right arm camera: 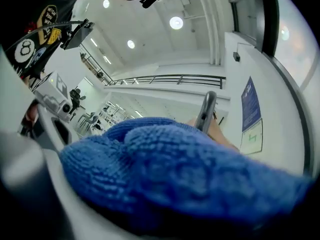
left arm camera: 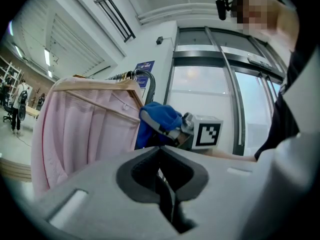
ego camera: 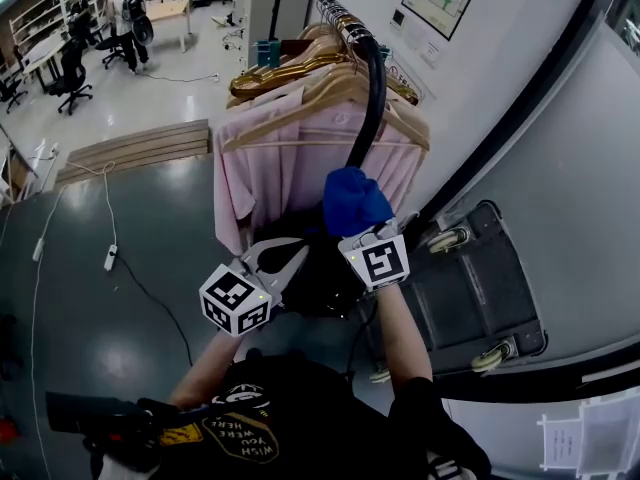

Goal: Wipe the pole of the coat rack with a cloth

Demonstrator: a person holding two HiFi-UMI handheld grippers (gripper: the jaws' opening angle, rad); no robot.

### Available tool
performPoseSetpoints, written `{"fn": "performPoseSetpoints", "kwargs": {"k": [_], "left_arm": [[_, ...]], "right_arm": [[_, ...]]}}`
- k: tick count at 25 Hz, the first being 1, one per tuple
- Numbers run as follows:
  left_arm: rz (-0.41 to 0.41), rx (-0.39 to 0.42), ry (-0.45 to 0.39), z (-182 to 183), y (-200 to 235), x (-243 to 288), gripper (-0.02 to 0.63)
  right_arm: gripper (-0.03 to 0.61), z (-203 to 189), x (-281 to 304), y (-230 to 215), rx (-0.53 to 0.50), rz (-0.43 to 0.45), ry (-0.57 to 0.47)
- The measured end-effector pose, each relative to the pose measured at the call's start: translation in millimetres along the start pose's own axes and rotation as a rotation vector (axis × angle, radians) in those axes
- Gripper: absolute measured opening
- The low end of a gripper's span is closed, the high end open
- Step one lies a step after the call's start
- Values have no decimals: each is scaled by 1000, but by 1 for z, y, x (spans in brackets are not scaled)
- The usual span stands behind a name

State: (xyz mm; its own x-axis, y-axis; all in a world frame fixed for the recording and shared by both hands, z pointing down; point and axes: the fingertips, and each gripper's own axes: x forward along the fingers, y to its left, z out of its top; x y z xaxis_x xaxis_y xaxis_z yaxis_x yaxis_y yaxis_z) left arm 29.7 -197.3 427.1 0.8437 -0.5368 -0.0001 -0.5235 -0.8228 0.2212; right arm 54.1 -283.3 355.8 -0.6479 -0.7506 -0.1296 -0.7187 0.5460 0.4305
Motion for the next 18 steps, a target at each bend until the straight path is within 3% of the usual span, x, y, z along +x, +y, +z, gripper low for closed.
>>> {"fn": "performPoseSetpoints", "kwargs": {"k": [4,7,9,13,15,18], "left_arm": [[17,-3,-7,3,6,-8,3],[32,-3,-14,6,11,-14,3],[37,-3,-18,8,12,-17,3],[27,-7,-11,5,8,-19,3],[10,-14,-17,4,5,-18,3],[-1,-21,-22,2,6,-17,3]], "right_arm": [[8,88,17,-51,10,-48,-140],[8,133,42,-99,22,-76,-96],[8,145,65,-130,71,-48,-23],[11,153,106,-167,264,44,54],[11,155,104,-167,328,54,18],[11,156,69,-155,414,5,-173]]}}
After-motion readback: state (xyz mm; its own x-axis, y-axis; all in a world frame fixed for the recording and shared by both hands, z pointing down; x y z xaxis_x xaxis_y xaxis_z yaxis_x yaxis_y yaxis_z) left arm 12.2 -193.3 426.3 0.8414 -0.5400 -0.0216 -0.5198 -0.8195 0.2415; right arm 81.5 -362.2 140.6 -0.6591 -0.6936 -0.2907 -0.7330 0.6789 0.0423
